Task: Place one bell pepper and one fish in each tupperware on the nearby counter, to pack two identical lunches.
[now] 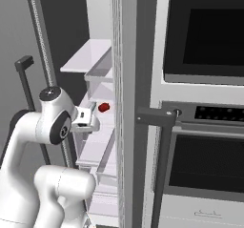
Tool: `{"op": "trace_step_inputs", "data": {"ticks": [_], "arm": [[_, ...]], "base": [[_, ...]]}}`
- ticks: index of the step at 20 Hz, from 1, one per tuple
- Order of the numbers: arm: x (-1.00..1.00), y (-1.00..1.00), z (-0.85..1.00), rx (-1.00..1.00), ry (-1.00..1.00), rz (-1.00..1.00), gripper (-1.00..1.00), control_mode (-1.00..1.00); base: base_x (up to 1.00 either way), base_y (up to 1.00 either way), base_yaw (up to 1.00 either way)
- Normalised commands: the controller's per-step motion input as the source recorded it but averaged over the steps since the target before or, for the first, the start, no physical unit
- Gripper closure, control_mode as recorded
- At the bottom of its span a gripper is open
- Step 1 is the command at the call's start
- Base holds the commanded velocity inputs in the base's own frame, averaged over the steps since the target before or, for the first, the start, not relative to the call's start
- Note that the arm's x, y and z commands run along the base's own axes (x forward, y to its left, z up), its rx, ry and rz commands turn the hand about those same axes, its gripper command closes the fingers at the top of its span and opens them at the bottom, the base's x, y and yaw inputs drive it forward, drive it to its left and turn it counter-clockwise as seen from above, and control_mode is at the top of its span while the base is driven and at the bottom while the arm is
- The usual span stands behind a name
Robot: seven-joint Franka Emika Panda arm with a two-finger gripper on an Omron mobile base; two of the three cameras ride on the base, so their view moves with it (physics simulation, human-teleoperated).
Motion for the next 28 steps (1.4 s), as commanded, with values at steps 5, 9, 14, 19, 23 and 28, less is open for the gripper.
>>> {"op": "trace_step_inputs", "data": {"ticks": [5,9,14,19,23,28], "arm": [[1.0,-0.01,0.53,0.01,-0.24,-0.04,-1.0,-1.0],[1.0,-0.26,0.08,0.04,-0.11,-0.08,-1.0,-1.0],[1.0,-0.21,-0.02,0.02,-0.03,-0.17,-1.0,-1.0],[0.66,-0.03,-0.16,0.0,0.0,-0.03,-1.0,-1.0],[0.48,-0.22,-0.65,0.0,0.17,0.0,-1.0,-1.0],[0.41,-0.28,-0.32,0.02,0.02,0.0,-1.0,-1.0]], "base": [[0.0,0.0,0.0],[0.0,0.0,0.0],[0.0,0.0,0.0],[0.0,0.0,0.0],[0.0,0.0,0.0],[0.0,0.0,0.0]]}}
